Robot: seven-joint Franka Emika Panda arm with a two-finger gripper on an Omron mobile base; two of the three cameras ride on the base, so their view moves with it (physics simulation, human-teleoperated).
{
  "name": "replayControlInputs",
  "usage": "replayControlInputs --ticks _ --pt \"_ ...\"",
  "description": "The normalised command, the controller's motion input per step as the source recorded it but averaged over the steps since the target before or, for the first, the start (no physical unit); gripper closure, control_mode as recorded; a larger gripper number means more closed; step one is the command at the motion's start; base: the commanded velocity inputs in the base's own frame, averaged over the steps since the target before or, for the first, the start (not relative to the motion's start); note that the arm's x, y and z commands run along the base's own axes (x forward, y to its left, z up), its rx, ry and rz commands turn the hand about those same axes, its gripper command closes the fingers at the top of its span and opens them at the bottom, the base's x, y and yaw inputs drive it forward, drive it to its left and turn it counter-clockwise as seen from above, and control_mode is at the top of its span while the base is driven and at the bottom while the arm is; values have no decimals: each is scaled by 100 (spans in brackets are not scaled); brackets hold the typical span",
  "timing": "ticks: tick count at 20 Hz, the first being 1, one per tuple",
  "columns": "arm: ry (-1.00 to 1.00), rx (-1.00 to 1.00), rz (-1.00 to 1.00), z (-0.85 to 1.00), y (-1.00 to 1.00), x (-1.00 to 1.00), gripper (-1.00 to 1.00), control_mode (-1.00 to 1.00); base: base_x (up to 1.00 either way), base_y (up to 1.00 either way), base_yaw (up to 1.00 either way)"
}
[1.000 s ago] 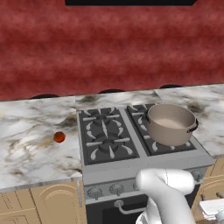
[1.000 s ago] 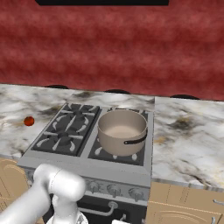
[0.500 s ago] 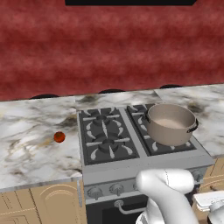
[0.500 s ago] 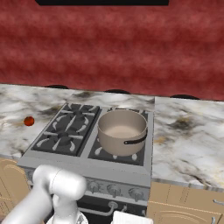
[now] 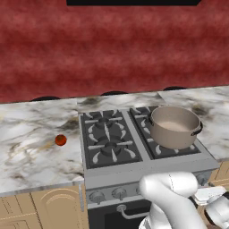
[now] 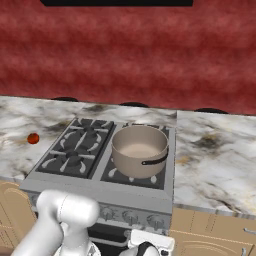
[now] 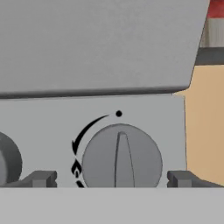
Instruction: Turn on the burner for the pot on the stove. Wait thirty seconds for the pot to heat up. Then add the tomato to the pot.
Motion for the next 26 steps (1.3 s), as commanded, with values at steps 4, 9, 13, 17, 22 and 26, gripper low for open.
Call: replayControlInputs --ticks 4,9,13,17,22,26 --pt "0 0 0 -1 0 33 -100 -100 0 0 0" --pt "0 0 1 -6 0 26 -100 -100 0 0 0" --pt "0 0 2 -12 0 26 -100 -100 0 0 0" --pt "0 0 1 -18 3 36 -100 -100 0 0 0" --pt "0 -2 0 -23 23 37 100 -100 0 0 0" --pt "0 0 0 -7 0 35 100 -100 0 0 0"
